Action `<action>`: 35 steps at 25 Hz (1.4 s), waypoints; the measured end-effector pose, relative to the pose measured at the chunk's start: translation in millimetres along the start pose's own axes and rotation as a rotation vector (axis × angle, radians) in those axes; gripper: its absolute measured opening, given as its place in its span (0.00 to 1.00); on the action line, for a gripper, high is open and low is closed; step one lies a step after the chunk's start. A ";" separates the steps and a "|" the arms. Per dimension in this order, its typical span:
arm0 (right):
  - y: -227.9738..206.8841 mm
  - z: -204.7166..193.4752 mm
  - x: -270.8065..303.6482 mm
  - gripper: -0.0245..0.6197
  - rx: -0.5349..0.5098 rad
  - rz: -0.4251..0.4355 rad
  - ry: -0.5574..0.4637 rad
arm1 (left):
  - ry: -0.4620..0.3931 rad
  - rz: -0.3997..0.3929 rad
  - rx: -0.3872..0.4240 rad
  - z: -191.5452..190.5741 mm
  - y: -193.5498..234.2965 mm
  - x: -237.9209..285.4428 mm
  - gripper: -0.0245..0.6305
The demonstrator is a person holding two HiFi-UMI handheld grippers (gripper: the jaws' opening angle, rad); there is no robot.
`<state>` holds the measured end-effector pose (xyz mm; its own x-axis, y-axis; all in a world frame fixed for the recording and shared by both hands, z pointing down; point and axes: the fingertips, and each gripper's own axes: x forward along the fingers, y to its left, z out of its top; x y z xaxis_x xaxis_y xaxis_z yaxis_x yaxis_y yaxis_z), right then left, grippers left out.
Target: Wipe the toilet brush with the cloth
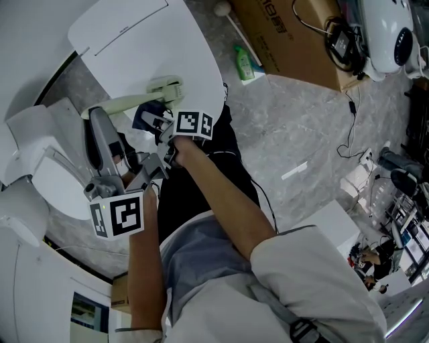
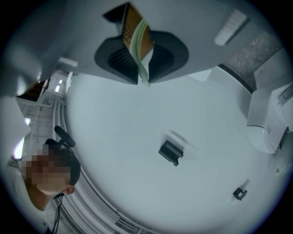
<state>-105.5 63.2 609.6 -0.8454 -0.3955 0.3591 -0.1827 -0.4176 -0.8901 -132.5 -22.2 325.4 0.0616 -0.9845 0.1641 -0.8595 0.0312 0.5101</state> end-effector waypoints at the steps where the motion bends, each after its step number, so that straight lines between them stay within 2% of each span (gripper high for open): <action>1: -0.7 -0.4 -1.4 0.20 0.005 0.005 -0.001 | 0.000 -0.001 0.000 0.1 -0.1 0.2 0.04; 10: -8.3 -6.9 -9.3 0.20 0.064 0.025 0.022 | -0.006 0.002 0.001 -1.0 0.9 0.2 0.04; 28: -20.8 -5.3 -44.1 0.20 0.019 0.008 0.114 | -0.010 0.011 0.014 0.7 2.2 0.3 0.04; 35: -29.3 8.6 -65.3 0.20 -0.047 -0.028 0.150 | -0.015 0.013 0.015 1.0 1.8 3.0 0.04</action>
<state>-40.6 94.2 614.7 -0.9044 -0.2560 0.3414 -0.2277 -0.3871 -0.8935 -134.4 -25.3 326.0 0.0425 -0.9866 0.1577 -0.8678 0.0417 0.4952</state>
